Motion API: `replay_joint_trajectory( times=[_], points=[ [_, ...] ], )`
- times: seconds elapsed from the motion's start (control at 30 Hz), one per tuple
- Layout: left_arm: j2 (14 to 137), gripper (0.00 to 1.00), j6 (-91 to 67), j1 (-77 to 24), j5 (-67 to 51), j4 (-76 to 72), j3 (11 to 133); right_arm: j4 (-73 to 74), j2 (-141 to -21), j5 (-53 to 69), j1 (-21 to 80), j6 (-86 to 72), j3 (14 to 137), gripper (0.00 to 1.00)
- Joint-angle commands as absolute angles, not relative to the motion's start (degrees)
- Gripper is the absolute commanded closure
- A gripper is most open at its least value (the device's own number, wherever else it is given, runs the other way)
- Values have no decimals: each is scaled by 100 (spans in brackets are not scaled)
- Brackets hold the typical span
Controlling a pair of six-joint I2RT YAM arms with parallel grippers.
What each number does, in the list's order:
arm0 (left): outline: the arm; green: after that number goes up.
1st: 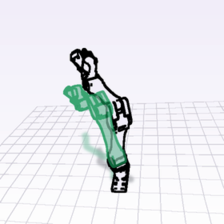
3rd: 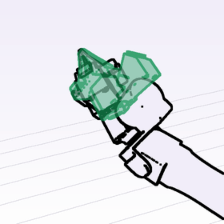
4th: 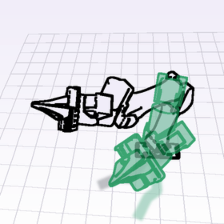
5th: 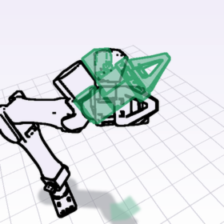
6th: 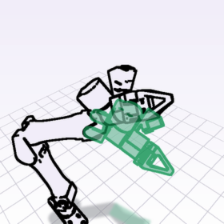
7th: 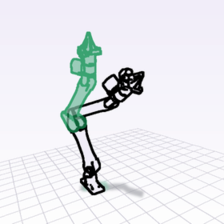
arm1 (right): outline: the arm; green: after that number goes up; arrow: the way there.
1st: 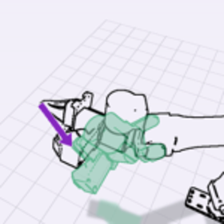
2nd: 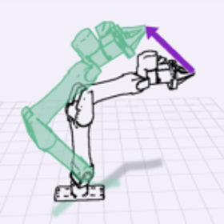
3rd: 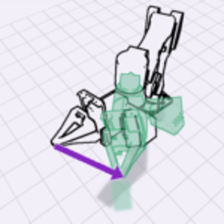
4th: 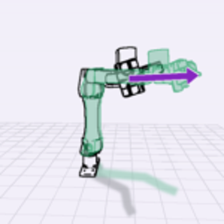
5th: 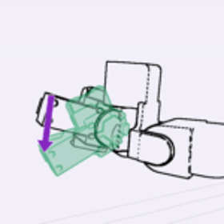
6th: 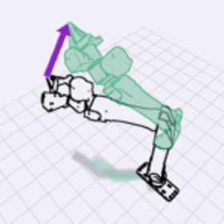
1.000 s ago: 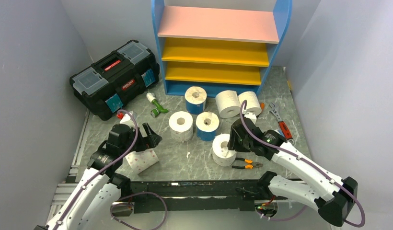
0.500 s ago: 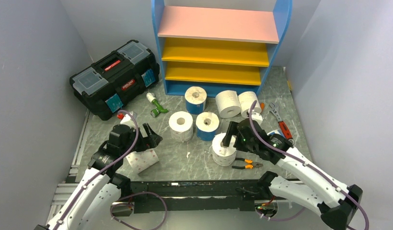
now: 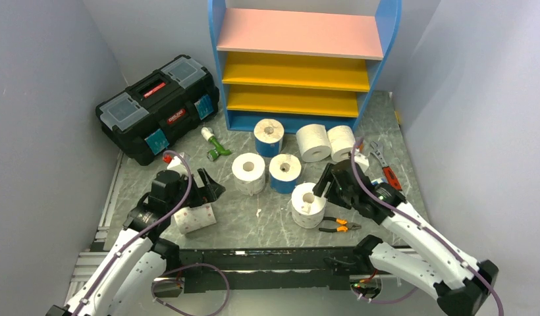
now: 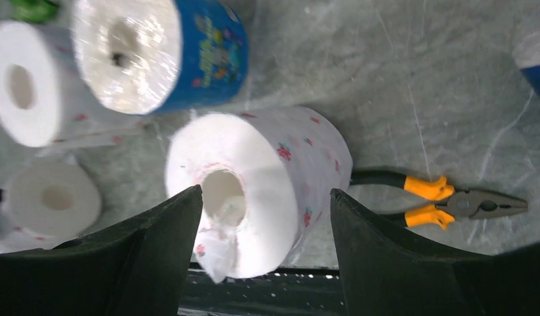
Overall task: Place and organize the paper towels onto the shelf
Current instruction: Adjust the paper towel at the center of the board.
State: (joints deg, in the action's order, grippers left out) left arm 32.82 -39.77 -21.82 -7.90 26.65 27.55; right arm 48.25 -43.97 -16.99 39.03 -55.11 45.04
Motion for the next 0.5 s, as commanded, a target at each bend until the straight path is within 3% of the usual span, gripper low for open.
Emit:
replay_joint_trajectory(
  times=[0.0,0.23,0.47],
  points=[
    [3470,5,-4038,-2197,-1039,2408,2814,4991,-4675,-1303,3885,-5476,4603,26],
    [3471,5,-4019,-2197,-1025,2394,2849,4792,-4825,-1093,3879,-5295,4525,25],
    [3475,5,-3968,-2192,-920,2538,2900,4803,-4966,-1179,3875,-5248,4323,33]
  ],
)
